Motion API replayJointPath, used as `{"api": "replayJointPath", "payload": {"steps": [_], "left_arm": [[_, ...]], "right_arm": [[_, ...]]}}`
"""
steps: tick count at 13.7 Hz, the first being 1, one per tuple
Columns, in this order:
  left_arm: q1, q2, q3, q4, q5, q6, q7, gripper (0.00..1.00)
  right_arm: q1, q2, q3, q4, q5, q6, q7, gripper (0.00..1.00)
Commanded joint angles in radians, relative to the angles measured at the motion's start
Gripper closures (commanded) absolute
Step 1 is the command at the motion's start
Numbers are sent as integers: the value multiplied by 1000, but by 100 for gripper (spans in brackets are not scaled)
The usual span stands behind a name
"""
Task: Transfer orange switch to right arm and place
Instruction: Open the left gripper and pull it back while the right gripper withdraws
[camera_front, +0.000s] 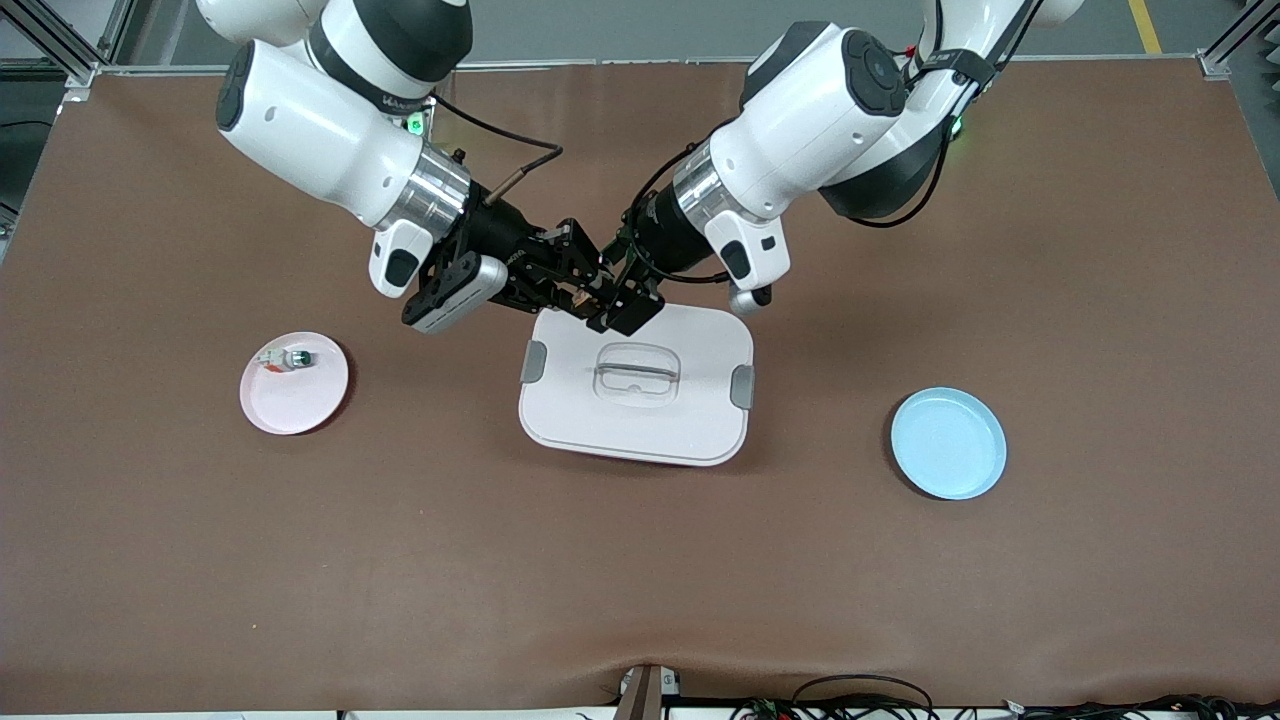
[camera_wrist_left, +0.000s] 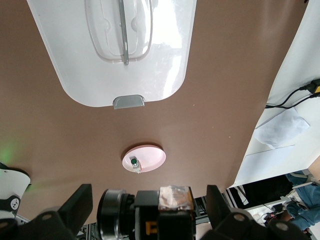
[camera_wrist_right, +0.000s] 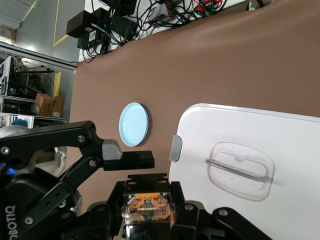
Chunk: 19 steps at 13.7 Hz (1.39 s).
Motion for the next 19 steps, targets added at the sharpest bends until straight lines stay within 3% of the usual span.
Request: {"api": "replayJointPath", "payload": {"steps": [1, 7, 10, 16, 19], "left_arm": [[-3, 8, 4, 14, 20, 2, -2, 0], [39, 9, 5, 0, 115, -15, -2, 0], [78, -3, 5, -46, 151, -31, 42, 0], [230, -107, 4, -129, 169, -280, 282, 0], [308, -153, 5, -178, 172, -337, 495, 0]], "right_arm": [[-4, 13, -1, 25, -38, -18, -6, 100], [-62, 14, -5, 22, -169, -128, -339, 100], [-90, 14, -5, 23, -348, -204, -410, 100], [-180, 25, -5, 10, -567, -366, -701, 100], [-228, 27, -5, -24, -585, -364, -852, 100]]}}
